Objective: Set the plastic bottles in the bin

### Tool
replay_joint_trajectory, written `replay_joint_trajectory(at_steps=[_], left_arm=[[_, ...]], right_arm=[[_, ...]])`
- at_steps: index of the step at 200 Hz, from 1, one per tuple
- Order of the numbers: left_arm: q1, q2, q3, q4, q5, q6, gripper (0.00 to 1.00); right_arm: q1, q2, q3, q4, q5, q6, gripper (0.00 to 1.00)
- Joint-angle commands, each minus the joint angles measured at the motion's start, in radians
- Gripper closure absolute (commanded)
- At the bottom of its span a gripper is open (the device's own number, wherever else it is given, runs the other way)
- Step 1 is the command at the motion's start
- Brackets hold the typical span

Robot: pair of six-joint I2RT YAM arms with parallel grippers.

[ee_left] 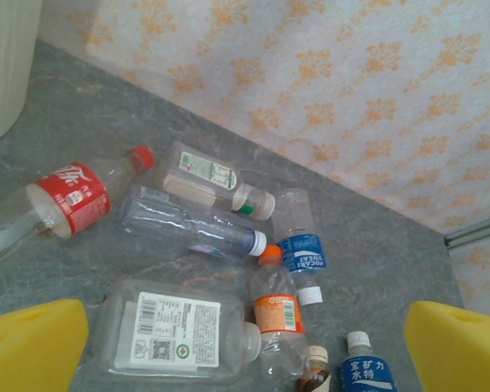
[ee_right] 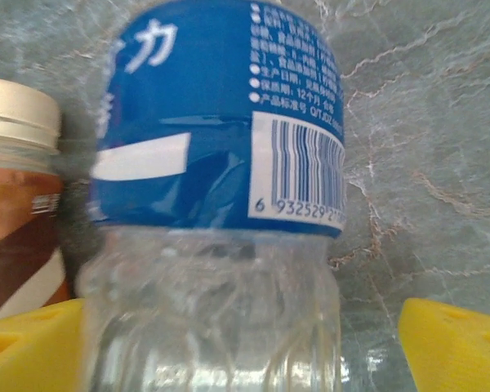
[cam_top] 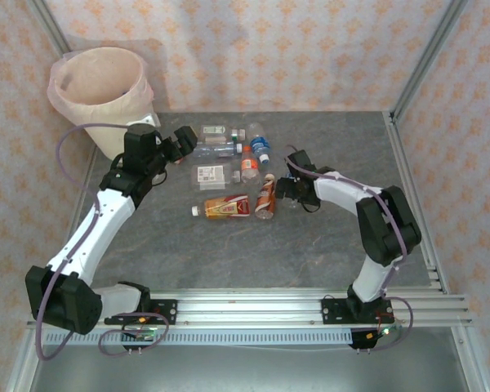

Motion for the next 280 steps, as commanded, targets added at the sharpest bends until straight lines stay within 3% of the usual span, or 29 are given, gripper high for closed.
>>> replay_joint_trajectory(at_steps=[1, 46, 70, 112, 153, 191, 255, 280], left_arm=[[-0.002, -0.033, -0.025, -0.031, -0.046, -0.007, 0.00], [-0.002, 0.000, 0.001, -0.036, -0.029, 0.000, 0.00], [-0.002, 0.020, 0.008, -0.033, -0.022, -0.005, 0.00], [-0.001, 0.036, 0.012, -0.031, -0.009, -0.005, 0.00], [-0.004, 0.067, 0.008, 0.042, 0.116, -0.006, 0.00], [-0.009, 0.097, 0.002, 0.120, 0.230, -0.031, 0.00], [-0.057, 0.151, 0.038, 0.251, 0.420, -0.054, 0.00], [-0.073, 0.209, 0.114, 0.208, 0.450, -0.051, 0.01]], right_arm=[[-0.002, 0.012, 0.000, 0.050, 0.044, 0.010, 0.07], [-0.001, 0.038, -0.017, 0.106, 0.064, -0.016, 0.12], [-0.002, 0.026, -0.044, 0.147, 0.072, -0.010, 0.23], [-0.001, -0.086, -0.131, 0.251, 0.116, -0.019, 0.43], [0.022, -0.246, -0.217, 0.400, 0.094, -0.086, 0.47], [0.076, -0.344, -0.232, 0.507, 0.010, -0.181, 0.48], [0.161, -0.349, -0.187, 0.664, -0.311, -0.252, 0.47], [0.178, -0.331, -0.158, 0.689, -0.412, -0.278, 0.47]])
